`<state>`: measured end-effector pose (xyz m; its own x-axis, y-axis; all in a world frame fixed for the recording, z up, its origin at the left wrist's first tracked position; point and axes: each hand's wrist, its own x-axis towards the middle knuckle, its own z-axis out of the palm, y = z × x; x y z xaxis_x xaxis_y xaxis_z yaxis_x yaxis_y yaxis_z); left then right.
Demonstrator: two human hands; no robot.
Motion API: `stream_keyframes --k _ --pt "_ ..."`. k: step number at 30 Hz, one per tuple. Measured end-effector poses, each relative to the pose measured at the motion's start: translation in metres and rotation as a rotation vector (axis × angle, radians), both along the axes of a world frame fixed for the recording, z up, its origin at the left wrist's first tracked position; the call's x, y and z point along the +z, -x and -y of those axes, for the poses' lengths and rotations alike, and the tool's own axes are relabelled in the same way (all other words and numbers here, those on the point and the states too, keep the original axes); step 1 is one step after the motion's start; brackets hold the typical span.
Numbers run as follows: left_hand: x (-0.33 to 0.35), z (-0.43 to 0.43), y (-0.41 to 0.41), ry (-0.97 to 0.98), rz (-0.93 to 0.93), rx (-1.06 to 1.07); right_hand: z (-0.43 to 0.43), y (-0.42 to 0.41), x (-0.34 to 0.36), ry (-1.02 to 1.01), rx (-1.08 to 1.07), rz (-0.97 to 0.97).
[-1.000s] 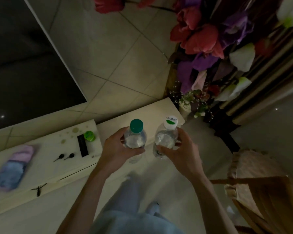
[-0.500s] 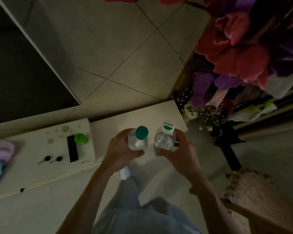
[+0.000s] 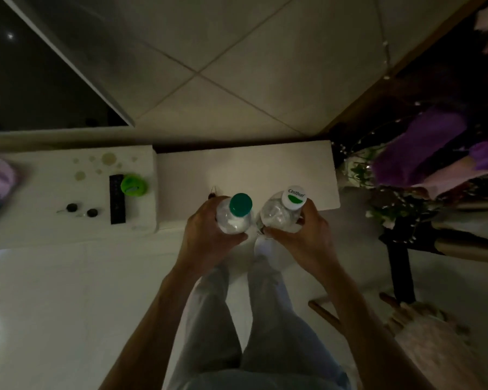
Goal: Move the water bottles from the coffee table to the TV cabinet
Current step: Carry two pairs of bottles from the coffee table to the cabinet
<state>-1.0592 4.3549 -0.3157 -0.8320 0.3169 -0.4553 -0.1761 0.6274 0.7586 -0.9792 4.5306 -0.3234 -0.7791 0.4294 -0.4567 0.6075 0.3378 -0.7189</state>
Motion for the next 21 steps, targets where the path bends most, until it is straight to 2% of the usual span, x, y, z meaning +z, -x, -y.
stream_keyframes --k 9,15,21 --pt "-0.15 -0.043 0.034 0.048 0.014 0.158 -0.061 0.051 -0.144 -0.022 0.122 0.032" --pt "-0.265 -0.076 0.062 0.093 0.03 0.16 -0.077 0.085 -0.255 0.008 0.103 0.026" --pt "-0.333 -0.099 0.096 0.081 0.01 0.191 -0.1 0.113 -0.325 0.019 0.077 -0.019"
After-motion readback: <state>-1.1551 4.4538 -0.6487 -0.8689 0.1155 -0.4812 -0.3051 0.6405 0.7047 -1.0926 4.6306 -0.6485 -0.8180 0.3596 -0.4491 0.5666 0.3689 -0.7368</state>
